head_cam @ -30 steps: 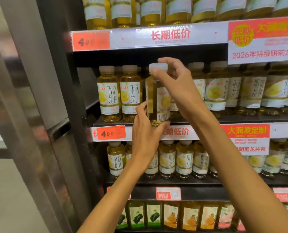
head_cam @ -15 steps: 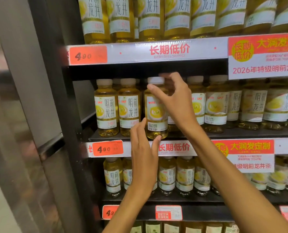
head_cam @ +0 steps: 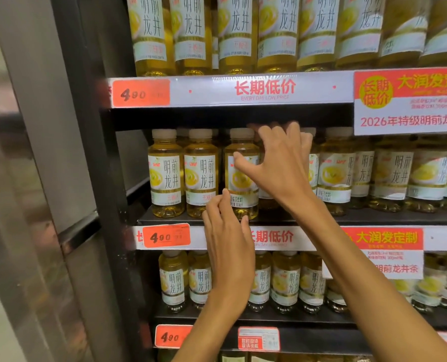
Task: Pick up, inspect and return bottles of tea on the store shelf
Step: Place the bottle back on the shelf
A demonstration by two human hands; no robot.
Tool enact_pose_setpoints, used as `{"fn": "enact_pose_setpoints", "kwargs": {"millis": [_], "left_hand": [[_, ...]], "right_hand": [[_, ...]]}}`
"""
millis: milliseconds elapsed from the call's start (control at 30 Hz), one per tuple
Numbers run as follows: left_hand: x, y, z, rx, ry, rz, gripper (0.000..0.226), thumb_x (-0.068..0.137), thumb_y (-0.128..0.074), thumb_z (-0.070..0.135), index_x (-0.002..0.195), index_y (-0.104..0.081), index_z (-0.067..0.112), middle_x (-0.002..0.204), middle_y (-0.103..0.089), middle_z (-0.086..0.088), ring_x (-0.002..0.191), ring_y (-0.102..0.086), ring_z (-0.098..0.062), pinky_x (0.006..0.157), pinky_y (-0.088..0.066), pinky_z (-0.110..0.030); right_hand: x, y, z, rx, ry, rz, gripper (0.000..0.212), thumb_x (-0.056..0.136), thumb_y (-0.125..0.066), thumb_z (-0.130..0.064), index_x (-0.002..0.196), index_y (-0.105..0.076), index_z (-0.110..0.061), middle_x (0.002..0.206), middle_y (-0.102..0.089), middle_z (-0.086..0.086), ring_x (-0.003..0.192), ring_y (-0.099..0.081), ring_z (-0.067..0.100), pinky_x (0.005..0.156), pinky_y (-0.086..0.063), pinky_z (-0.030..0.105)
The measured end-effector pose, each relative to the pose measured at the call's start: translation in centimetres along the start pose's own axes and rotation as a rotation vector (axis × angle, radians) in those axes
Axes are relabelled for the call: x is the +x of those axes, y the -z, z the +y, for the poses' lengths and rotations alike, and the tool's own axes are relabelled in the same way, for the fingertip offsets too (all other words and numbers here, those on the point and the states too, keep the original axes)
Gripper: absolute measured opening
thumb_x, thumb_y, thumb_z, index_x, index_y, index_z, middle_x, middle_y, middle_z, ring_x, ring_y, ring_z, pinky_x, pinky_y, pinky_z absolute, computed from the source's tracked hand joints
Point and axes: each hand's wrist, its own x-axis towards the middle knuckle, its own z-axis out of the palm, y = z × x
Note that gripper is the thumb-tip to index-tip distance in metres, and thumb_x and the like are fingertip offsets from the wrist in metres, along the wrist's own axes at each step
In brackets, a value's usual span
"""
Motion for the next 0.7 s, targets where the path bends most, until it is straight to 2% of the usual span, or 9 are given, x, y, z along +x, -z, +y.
{"fn": "enact_pose_setpoints", "kwargs": {"millis": [133, 300, 367, 467, 500, 567, 600, 667, 700], "left_hand": [[0.3, -0.1, 0.2, 0.042, 0.029, -0.031, 0.055, 0.095, -0.053, 0.012, 0.146, -0.031, 0.007, 0.139, -0.038, -0.008, 0.129, -0.033, -0.017, 0.102, -0.032, -0.023], [-0.2, 0.1, 0.6, 0.092, 0.005, -0.092, 0.058, 0.098, -0.047, 0.021, 0.149, -0.022, 0.009, 0.150, -0.027, -0.008, 0.136, -0.023, -0.017, 0.110, -0.026, -0.025], [-0.3, 0.3, 0.9, 0.103, -0.020, -0.077, 0.057, 0.097, -0.050, 0.018, 0.148, -0.026, 0.008, 0.148, -0.029, -0.010, 0.135, -0.026, -0.019, 0.110, -0.028, -0.028], [-0.2, 0.4, 1.4, 0.115, -0.111, -0.022, 0.051, 0.091, -0.058, 0.013, 0.139, -0.042, 0.009, 0.140, -0.039, -0.013, 0.130, -0.036, -0.024, 0.105, -0.038, -0.034], [-0.2, 0.4, 1.6, 0.119, -0.141, -0.020, 0.047, 0.090, -0.060, 0.013, 0.136, -0.047, 0.010, 0.139, -0.041, -0.013, 0.129, -0.038, -0.025, 0.103, -0.039, -0.036], [-0.1, 0.3, 1.8, 0.129, -0.186, -0.055, 0.041, 0.091, -0.059, 0.015, 0.131, -0.053, 0.012, 0.138, -0.043, -0.011, 0.130, -0.038, -0.024, 0.103, -0.039, -0.036], [-0.1, 0.1, 1.8, 0.130, -0.197, -0.082, 0.040, 0.092, -0.058, 0.017, 0.131, -0.053, 0.014, 0.138, -0.042, -0.010, 0.130, -0.036, -0.022, 0.104, -0.036, -0.034], [0.0, 0.0, 1.6, 0.123, -0.200, -0.113, 0.041, 0.093, -0.055, 0.019, 0.134, -0.051, 0.016, 0.138, -0.041, -0.006, 0.130, -0.033, -0.018, 0.106, -0.032, -0.029], [0.0, 0.0, 1.4, 0.119, -0.200, -0.115, 0.041, 0.094, -0.054, 0.019, 0.135, -0.050, 0.016, 0.138, -0.041, -0.004, 0.129, -0.032, -0.016, 0.105, -0.031, -0.027]], "right_hand": [[0.3, -0.3, 0.1, -0.043, 0.020, -0.005, 0.057, 0.083, -0.058, -0.061, 0.112, -0.063, -0.012, 0.105, -0.066, 0.011, 0.107, -0.047, 0.030, 0.084, -0.028, 0.039], [0.6, -0.4, 0.0, -0.175, 0.046, -0.065, 0.062, 0.086, -0.047, -0.064, 0.115, -0.063, -0.011, 0.116, -0.060, 0.013, 0.118, -0.041, 0.033, 0.090, -0.027, 0.040], [0.8, 0.2, 0.5, -0.140, 0.046, -0.084, 0.053, 0.093, -0.044, -0.055, 0.112, -0.064, -0.009, 0.113, -0.060, 0.017, 0.117, -0.042, 0.036, 0.092, -0.027, 0.042], [1.2, 0.9, 1.4, -0.069, 0.031, 0.002, 0.027, 0.098, -0.047, -0.022, 0.098, -0.065, -0.002, 0.104, -0.062, 0.022, 0.107, -0.051, 0.040, 0.088, -0.036, 0.047], [1.4, 0.9, 1.8, -0.099, 0.026, -0.024, 0.021, 0.097, -0.049, -0.015, 0.095, -0.065, -0.002, 0.098, -0.064, 0.020, 0.104, -0.055, 0.039, 0.085, -0.040, 0.046], [1.6, 0.6, 2.1, -0.205, 0.016, -0.159, 0.020, 0.097, -0.049, -0.014, 0.082, -0.062, -0.009, 0.073, -0.061, 0.008, 0.088, -0.063, 0.032, 0.074, -0.042, 0.038], [1.6, 0.5, 2.1, -0.256, 0.004, -0.213, 0.027, 0.097, -0.048, -0.017, 0.071, -0.054, -0.013, 0.061, -0.051, 0.001, 0.080, -0.064, 0.029, 0.069, -0.039, 0.035], [1.6, 0.4, 2.2, -0.302, 0.009, -0.224, 0.037, 0.097, -0.048, -0.023, 0.061, -0.040, -0.018, 0.054, -0.036, -0.005, 0.071, -0.062, 0.025, 0.067, -0.033, 0.032], [1.6, 0.3, 2.2, -0.311, 0.022, -0.204, 0.036, 0.096, -0.049, -0.025, 0.062, -0.041, -0.017, 0.055, -0.038, -0.005, 0.071, -0.062, 0.025, 0.069, -0.033, 0.033]]}}
